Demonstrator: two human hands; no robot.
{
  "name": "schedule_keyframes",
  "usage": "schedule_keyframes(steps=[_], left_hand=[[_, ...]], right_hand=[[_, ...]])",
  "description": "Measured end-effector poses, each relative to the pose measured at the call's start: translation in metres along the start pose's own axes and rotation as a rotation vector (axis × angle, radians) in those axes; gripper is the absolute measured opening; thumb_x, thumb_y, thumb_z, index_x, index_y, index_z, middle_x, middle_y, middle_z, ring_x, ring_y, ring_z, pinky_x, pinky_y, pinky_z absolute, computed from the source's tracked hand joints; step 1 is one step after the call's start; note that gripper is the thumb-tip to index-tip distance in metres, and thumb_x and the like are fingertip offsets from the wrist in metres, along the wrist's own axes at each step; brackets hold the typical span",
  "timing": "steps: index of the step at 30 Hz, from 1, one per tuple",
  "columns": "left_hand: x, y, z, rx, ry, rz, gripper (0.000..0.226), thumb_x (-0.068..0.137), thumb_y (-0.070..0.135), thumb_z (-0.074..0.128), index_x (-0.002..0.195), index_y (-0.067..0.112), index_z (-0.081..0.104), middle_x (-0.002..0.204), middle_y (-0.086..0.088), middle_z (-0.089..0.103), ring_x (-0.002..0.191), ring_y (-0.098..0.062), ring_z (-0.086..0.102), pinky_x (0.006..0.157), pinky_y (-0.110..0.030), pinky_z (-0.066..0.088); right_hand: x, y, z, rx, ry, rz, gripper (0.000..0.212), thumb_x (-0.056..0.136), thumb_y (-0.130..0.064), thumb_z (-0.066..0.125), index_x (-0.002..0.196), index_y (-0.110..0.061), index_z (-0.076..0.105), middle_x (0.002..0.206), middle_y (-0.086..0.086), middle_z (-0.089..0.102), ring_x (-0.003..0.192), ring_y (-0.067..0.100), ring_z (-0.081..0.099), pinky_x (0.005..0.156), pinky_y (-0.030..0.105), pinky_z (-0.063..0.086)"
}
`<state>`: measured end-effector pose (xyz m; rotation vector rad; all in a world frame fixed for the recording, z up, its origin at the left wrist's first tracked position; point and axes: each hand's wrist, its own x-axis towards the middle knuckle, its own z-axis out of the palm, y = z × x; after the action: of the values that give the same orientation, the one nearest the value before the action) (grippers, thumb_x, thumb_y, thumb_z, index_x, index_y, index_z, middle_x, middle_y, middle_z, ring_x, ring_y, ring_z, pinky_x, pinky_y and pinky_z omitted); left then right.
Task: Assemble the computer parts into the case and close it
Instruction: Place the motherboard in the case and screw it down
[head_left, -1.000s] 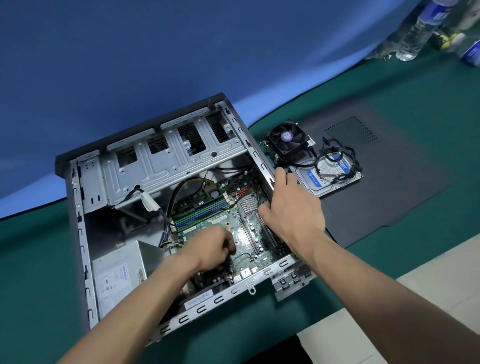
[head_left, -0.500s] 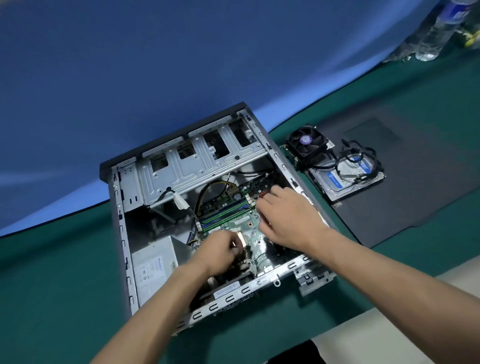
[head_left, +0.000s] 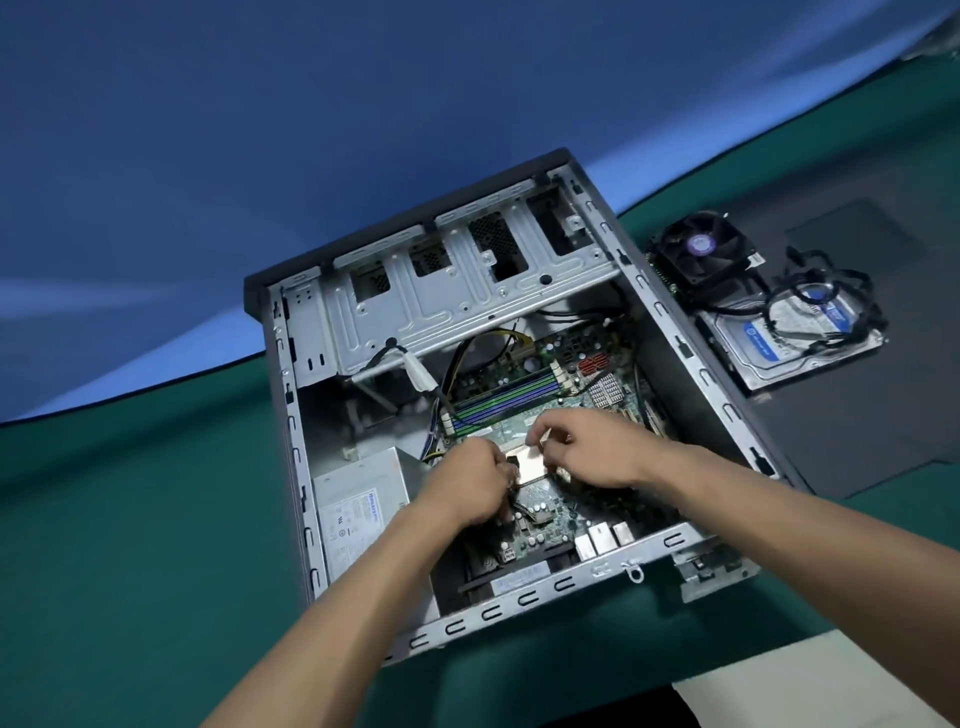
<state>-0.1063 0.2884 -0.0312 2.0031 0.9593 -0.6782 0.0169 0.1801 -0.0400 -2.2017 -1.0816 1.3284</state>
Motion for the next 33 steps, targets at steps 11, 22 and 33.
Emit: schedule_keyframes(steps=[11,22,33], left_hand=[[0.012,-0.001,0.009,0.157,-0.253,-0.016,0.012,0.087,0.003,0.058,0.089,0.002,0.070,0.099,-0.013,0.071,0.092,-0.023,0.065,0.089,-0.037,0.052],[0.025,0.003,0.010,0.446,-0.353,-0.109,0.023,0.080,0.007,0.071,0.102,-0.002,0.069,0.085,-0.012,0.070,0.078,-0.022,0.067,0.063,-0.028,0.048],[0.030,0.000,0.018,0.381,-0.511,-0.239,0.017,0.081,0.009,0.072,0.095,0.000,0.073,0.074,-0.002,0.070,0.046,-0.001,0.056,0.068,-0.018,0.048]], right_hand=[[0.031,0.000,0.010,0.251,-0.283,0.201,0.027,0.091,0.003,0.048,0.081,-0.012,0.067,0.068,0.006,0.065,0.044,0.012,0.055,0.040,0.020,0.040],[0.040,0.005,0.019,0.097,-0.275,0.218,0.017,0.082,-0.009,0.057,0.078,-0.001,0.071,0.077,0.017,0.072,0.058,0.024,0.065,0.056,0.027,0.051],[0.042,0.002,0.022,0.095,-0.292,0.252,0.023,0.089,-0.014,0.054,0.090,0.002,0.070,0.082,0.018,0.073,0.063,0.027,0.067,0.060,0.032,0.053]])
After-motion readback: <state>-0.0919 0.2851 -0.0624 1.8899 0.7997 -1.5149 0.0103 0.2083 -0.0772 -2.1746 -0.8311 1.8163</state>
